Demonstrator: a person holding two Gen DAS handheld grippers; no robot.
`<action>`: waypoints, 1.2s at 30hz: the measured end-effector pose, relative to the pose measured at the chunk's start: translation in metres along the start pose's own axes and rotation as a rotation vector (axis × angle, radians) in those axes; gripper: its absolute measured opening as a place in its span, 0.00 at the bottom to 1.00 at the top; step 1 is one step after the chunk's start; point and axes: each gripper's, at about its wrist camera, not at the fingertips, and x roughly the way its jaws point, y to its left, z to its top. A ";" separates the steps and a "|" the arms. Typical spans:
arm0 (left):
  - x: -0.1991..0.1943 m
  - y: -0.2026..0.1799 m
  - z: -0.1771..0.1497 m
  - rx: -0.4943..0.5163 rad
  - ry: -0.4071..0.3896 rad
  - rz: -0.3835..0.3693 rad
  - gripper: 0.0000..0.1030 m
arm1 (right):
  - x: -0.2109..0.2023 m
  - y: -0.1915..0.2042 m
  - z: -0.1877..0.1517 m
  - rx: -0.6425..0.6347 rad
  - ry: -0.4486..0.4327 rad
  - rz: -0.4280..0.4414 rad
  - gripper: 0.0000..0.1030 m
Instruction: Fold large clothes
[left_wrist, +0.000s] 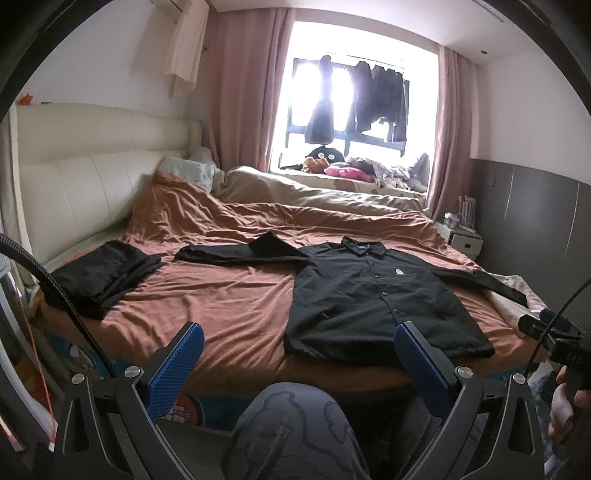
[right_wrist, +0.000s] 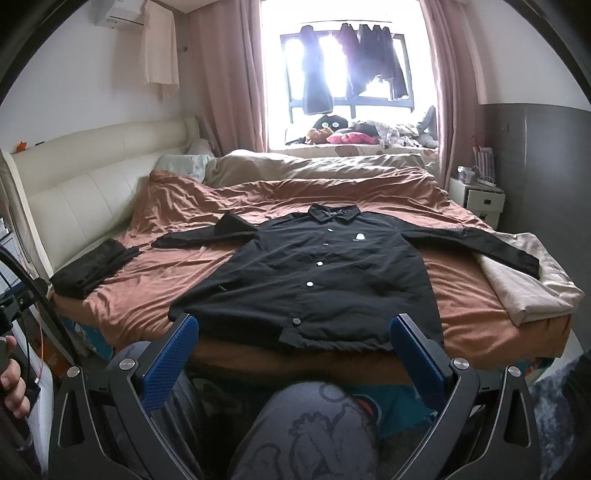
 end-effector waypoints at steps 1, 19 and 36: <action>-0.001 0.000 0.000 0.003 0.002 0.000 1.00 | -0.002 0.000 0.000 0.001 -0.002 0.002 1.00; -0.003 0.010 0.010 -0.021 -0.013 0.003 1.00 | -0.002 -0.009 0.005 0.019 0.001 0.006 1.00; 0.077 0.024 0.049 -0.026 0.021 0.015 1.00 | 0.089 -0.014 0.049 0.000 0.017 0.055 1.00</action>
